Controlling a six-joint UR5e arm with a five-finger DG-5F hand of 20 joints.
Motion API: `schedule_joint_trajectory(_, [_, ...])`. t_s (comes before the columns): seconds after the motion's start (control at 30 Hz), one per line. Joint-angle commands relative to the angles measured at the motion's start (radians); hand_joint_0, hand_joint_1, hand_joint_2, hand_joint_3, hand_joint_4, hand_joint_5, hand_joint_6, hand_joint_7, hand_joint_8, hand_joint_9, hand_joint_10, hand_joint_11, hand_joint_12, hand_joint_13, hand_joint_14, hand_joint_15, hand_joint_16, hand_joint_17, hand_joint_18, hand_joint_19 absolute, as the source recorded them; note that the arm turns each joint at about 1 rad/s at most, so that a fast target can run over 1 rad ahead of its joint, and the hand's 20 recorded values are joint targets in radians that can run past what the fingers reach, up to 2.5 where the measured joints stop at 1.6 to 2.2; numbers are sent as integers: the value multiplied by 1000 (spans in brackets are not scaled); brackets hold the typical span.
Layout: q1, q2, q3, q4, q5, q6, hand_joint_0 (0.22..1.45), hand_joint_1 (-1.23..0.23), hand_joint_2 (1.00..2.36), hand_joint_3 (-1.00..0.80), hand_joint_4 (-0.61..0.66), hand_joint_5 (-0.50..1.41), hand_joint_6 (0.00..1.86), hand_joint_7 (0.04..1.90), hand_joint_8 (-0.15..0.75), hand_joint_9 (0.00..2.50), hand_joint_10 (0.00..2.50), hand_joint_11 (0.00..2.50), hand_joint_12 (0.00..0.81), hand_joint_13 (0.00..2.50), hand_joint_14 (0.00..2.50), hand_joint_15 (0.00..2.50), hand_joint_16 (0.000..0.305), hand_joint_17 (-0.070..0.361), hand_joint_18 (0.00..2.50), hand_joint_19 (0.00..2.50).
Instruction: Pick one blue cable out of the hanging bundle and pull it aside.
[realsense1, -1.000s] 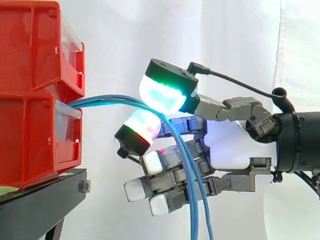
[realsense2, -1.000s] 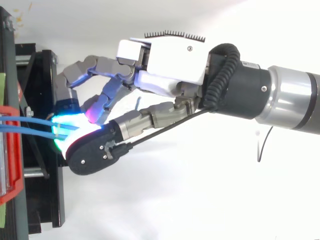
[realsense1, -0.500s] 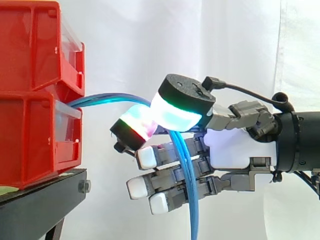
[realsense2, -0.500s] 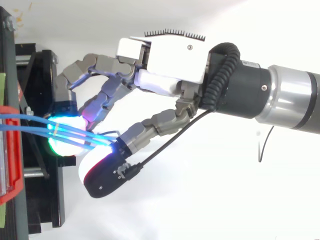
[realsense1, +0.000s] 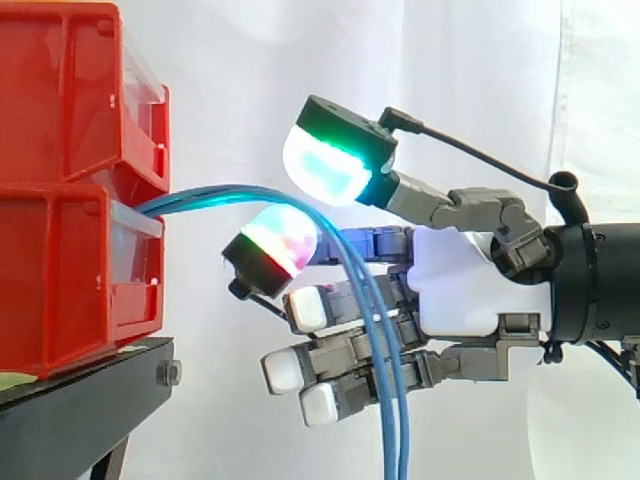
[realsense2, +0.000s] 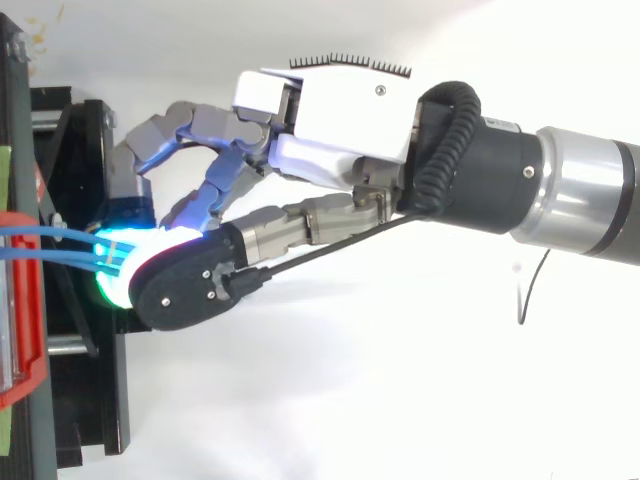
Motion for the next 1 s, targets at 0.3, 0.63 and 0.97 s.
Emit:
schedule_joint_trajectory(0.3, [0, 6, 0, -3, 0, -5, 663, -911, 1022, -171, -89, -135, 931, 1110, 217, 1081, 14, 464, 315, 864, 22, 566, 41, 92, 699, 590])
schedule_joint_trajectory(0.63, [-5, 15, 0, -14, 0, -3, 751, -923, 1000, -500, -335, -130, 951, 1313, 151, 1110, 15, 416, 271, 868, 22, 535, 32, 73, 714, 492])
schedule_joint_trajectory(0.97, [-10, 15, 0, -21, -6, 0, 611, -1070, 1000, -500, -308, -96, 924, 1021, 147, 1154, 12, 391, 261, 914, 21, 568, 28, 62, 718, 483])
